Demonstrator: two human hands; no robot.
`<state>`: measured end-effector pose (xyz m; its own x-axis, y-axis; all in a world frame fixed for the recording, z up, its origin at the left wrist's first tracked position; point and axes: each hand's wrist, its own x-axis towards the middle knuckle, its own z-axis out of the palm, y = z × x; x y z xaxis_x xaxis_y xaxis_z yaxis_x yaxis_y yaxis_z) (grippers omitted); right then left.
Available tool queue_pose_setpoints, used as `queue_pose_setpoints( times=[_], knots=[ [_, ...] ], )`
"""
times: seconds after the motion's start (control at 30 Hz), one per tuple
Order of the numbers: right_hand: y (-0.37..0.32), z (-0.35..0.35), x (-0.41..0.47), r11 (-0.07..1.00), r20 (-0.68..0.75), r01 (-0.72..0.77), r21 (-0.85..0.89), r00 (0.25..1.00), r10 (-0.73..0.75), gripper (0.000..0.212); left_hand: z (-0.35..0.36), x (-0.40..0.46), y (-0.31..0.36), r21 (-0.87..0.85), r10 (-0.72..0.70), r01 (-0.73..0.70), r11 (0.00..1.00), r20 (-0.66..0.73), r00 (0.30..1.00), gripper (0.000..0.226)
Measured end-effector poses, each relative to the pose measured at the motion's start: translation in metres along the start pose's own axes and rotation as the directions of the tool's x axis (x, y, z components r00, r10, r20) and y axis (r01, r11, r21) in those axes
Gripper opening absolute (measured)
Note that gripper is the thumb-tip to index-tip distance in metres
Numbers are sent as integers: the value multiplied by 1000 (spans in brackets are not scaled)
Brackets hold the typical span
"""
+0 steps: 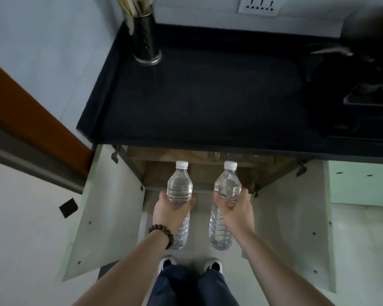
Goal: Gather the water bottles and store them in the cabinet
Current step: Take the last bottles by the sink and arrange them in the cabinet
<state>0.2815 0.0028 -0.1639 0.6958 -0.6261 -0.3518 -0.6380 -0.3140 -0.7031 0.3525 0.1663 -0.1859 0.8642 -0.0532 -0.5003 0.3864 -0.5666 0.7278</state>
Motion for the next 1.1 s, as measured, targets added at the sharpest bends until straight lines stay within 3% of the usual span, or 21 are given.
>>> queue_pose_setpoints(
  times=[0.17,0.37,0.5,0.7,0.8,0.97,1.1],
  knots=[
    [18,28,26,1000,-13,-31,5,999,31,49,24,31,-12,40,-22,20,999,47,999,50],
    [69,79,92,996,-81,0,84,997,7,47,81,103,-46,-90,-10,14,996,42,999,50],
    [108,114,149,983,-182,82,167,982,-51,47,122,165,-62,-155,52,-45,987,40,998,55],
    [139,145,224,928,-287,265,263,939,-187,54,168,243,-53,-245,199,-188,951,20,980,28],
    [149,148,244,889,-331,322,327,920,-211,44,178,279,-38,-279,210,-187,942,56,976,49],
    [169,144,264,849,-349,334,409,917,-192,48,175,319,-3,-398,190,-96,912,203,961,84],
    [174,139,267,831,-350,336,443,918,-184,44,188,332,7,-266,205,-172,949,99,974,55]
  ],
)
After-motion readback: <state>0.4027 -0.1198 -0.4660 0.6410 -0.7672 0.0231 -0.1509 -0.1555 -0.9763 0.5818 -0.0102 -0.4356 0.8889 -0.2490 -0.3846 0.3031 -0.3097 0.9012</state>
